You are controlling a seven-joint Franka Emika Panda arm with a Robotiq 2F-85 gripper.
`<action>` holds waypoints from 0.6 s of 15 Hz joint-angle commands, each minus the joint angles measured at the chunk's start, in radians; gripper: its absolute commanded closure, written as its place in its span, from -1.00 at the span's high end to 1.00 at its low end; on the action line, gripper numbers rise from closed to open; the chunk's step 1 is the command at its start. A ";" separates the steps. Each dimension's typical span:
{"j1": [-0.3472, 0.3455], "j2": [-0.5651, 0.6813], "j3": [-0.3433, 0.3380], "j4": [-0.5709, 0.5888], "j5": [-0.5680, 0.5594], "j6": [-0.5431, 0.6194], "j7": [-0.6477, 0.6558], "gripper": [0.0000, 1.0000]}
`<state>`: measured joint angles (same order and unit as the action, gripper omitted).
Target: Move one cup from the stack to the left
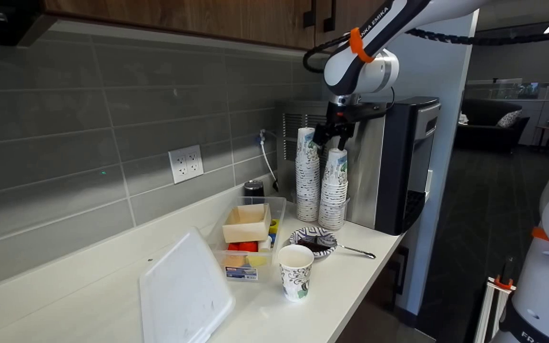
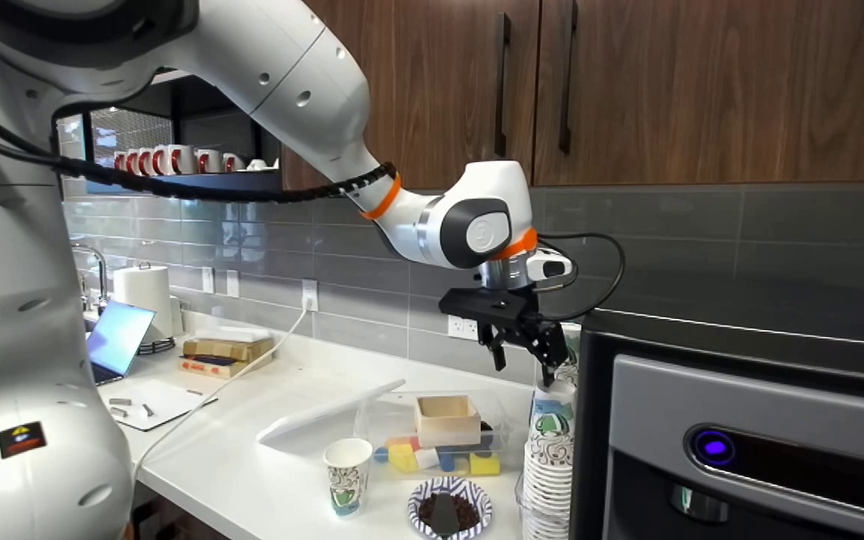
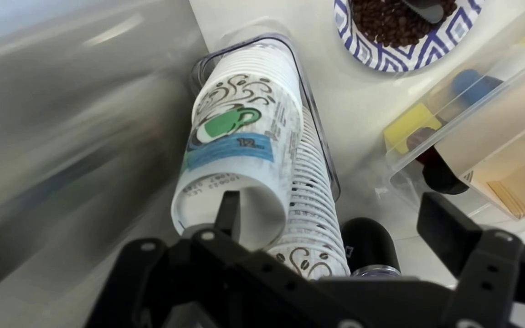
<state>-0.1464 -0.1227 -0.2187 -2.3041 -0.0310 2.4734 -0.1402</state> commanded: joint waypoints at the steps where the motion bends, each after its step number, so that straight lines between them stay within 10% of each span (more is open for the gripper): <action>1: -0.017 0.023 0.013 0.022 -0.028 0.009 0.023 1.00; 9: -0.019 0.026 0.012 0.019 -0.042 0.011 0.020 -0.34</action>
<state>-0.1490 -0.1101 -0.2166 -2.3026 -0.0521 2.4737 -0.1373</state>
